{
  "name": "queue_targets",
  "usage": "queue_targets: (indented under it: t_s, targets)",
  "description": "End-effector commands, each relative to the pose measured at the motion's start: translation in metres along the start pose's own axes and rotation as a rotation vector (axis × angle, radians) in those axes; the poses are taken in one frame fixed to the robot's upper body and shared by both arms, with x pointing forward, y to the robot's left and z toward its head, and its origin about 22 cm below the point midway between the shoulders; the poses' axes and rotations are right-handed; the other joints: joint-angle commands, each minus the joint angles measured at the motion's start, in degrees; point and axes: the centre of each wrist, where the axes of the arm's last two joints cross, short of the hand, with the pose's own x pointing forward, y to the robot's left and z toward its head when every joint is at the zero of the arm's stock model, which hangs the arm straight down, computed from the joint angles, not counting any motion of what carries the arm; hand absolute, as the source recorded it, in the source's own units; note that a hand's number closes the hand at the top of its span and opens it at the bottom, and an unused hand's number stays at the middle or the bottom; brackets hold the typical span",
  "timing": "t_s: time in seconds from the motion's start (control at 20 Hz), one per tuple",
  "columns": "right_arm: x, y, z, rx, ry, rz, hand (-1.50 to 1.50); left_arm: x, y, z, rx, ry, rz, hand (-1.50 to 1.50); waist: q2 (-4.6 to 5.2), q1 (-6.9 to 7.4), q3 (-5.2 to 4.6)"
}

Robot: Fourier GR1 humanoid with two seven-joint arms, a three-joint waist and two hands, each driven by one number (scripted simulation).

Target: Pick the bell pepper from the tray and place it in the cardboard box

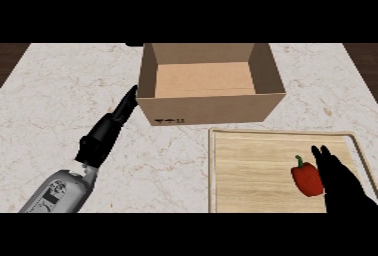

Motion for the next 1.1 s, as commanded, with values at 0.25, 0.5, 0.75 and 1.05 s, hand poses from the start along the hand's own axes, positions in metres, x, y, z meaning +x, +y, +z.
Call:
queue_targets:
  t_s: [0.25,0.5,0.75,1.05]
  targets:
    - [0.002,0.026,-0.032,0.062,0.149,0.06,-1.5,-0.006,0.001,0.002,-0.017,0.013,0.007,0.0,0.04,-0.18,0.06]
    - [-0.002,0.032,-0.031,0.015,0.102,0.054,-1.5,-0.01,-0.006,0.001,-0.015,0.004,0.009,0.0,-0.02,-0.41,0.06]
    - [-0.006,0.032,-0.035,0.033,0.126,0.079,-1.5,-0.017,-0.024,0.004,-0.028,0.013,0.018,0.0,0.0,-0.46,0.06]
    - [-0.004,0.036,-0.032,0.091,0.149,0.083,-1.5,-0.003,-0.01,0.004,-0.001,-0.007,0.011,0.0,-0.04,-0.43,0.06]
